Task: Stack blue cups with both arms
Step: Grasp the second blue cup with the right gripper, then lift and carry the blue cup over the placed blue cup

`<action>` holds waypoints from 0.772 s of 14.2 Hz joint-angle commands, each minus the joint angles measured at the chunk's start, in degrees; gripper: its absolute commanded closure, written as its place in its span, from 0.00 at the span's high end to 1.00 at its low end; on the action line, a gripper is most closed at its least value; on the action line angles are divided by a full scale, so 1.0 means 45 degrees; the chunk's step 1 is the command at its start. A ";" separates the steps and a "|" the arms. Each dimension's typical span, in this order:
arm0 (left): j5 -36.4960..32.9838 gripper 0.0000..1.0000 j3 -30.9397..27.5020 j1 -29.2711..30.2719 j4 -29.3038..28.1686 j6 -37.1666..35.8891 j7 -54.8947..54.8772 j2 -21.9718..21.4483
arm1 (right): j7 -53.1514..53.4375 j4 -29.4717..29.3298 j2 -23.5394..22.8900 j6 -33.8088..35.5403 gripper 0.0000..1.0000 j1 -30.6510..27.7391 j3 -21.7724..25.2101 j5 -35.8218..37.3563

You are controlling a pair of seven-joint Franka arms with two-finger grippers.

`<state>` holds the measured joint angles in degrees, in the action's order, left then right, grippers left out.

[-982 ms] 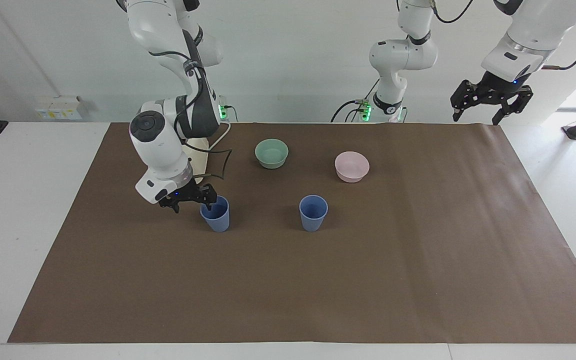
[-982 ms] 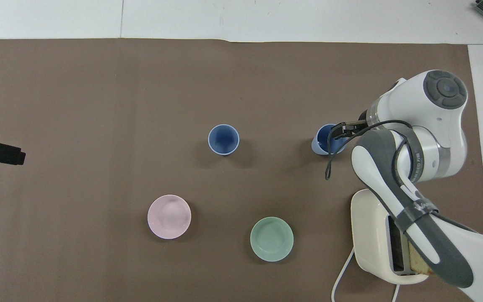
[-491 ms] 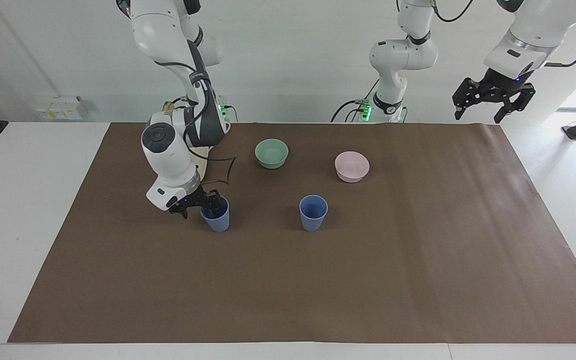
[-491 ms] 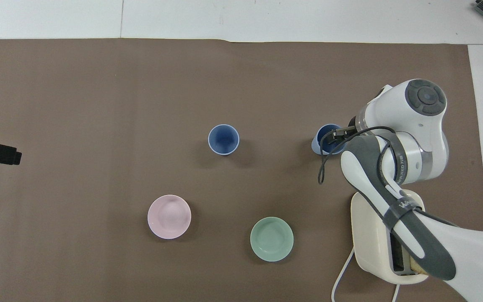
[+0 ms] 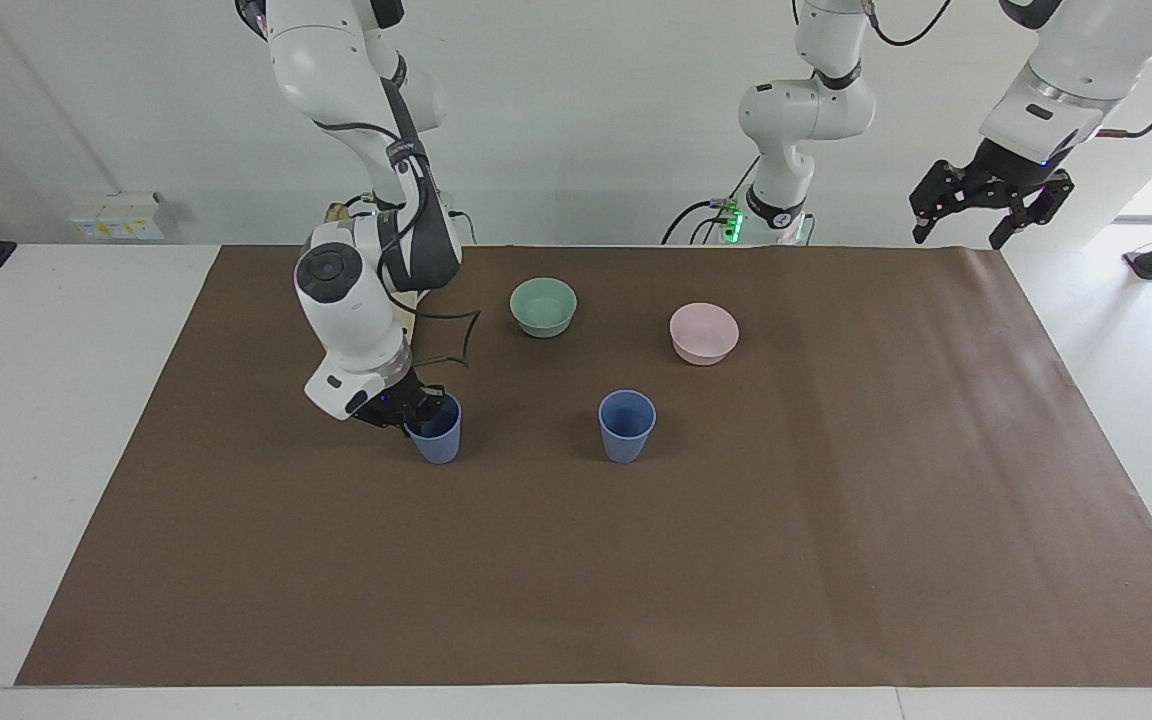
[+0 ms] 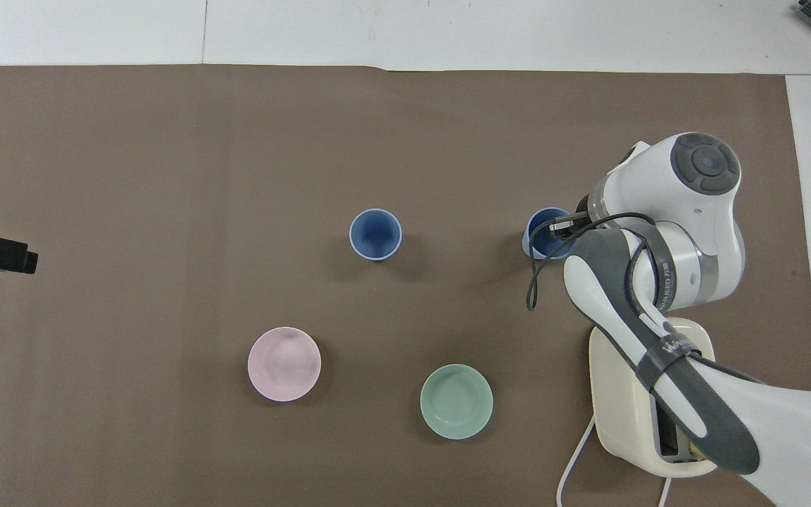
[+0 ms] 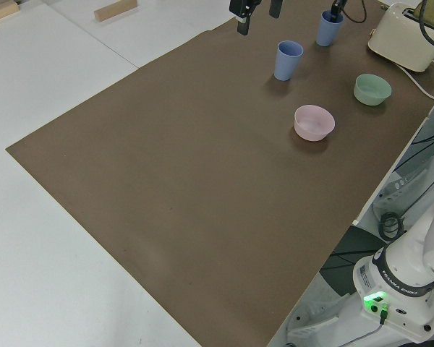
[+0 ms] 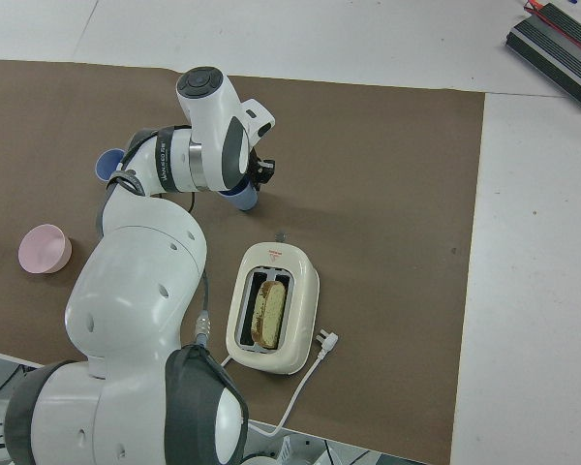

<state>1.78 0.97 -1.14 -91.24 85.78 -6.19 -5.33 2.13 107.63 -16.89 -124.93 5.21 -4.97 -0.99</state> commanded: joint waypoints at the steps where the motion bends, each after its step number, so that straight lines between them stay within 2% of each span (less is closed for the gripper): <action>1: 0.0269 1.00 0.0117 0.0194 -0.0486 0.0353 0.0165 -0.0183 | -0.0318 -0.0653 -0.0035 0.0474 0.00 -0.0044 -0.0048 -0.0248; 4: 0.0192 1.00 0.0117 0.0097 -0.0448 0.0179 0.0048 -0.0183 | -0.0104 -0.2115 -0.0035 0.1858 0.00 -0.0025 -0.0281 -0.0519; 7: 0.0094 1.00 0.0117 0.0078 -0.0390 0.0099 0.0028 -0.0183 | 0.1163 -0.3679 -0.0035 0.3013 0.00 0.0462 -0.0301 -0.0658; 11: 0.0074 1.00 0.0137 0.0136 -0.0370 0.0157 0.0067 -0.0164 | 0.2141 -0.4736 -0.0386 0.3289 0.00 0.1436 -0.0438 -0.0483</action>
<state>2.02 1.22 -1.14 -91.99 85.93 -6.02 -5.31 9.69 89.81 -16.55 -111.22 9.73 -6.55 -3.06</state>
